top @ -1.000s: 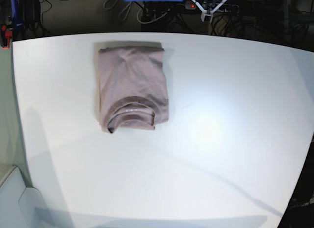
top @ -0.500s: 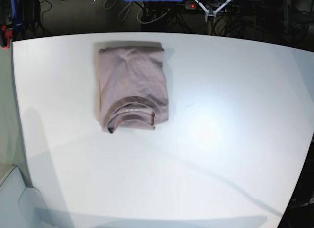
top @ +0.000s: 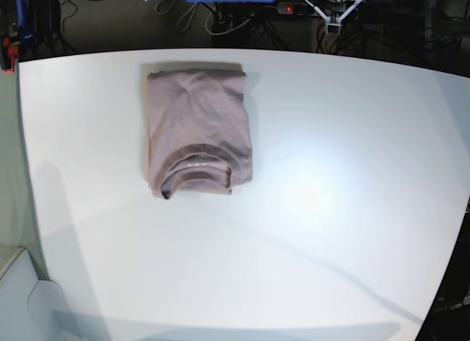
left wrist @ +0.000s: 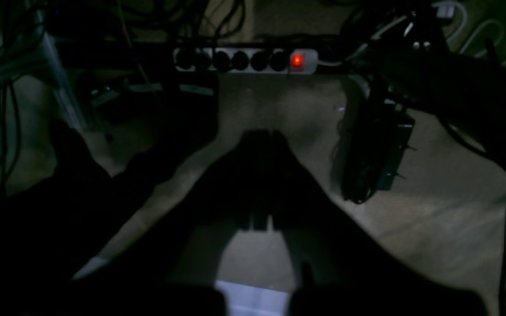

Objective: Layout the t-shirt on the table in an organized manner, then fold the t-shirt properly

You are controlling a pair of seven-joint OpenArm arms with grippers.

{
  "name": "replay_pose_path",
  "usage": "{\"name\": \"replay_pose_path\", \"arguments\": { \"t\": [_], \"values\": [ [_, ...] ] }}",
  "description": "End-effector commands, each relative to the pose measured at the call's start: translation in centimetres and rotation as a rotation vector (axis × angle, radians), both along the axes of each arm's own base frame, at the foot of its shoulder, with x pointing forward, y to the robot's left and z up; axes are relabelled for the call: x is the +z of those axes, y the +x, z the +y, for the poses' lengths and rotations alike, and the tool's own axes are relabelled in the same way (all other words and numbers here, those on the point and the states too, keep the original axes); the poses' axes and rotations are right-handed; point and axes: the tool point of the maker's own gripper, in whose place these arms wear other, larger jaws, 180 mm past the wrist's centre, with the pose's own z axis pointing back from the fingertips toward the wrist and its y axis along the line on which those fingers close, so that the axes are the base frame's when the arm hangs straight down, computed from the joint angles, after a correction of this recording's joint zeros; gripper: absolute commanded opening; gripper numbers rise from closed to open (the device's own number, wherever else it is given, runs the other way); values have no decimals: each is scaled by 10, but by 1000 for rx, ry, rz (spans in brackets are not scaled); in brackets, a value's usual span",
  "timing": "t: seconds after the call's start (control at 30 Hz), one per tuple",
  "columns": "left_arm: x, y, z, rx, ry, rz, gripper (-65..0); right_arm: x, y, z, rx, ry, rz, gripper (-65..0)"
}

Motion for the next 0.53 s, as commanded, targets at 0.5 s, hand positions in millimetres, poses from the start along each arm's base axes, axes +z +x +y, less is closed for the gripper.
{"name": "replay_pose_path", "arguments": {
  "t": [0.5],
  "values": [
    [0, 0, -4, -14, -6, -3, -649, 1, -5, 1, -4, 0, 2, -650]
  ]
}}
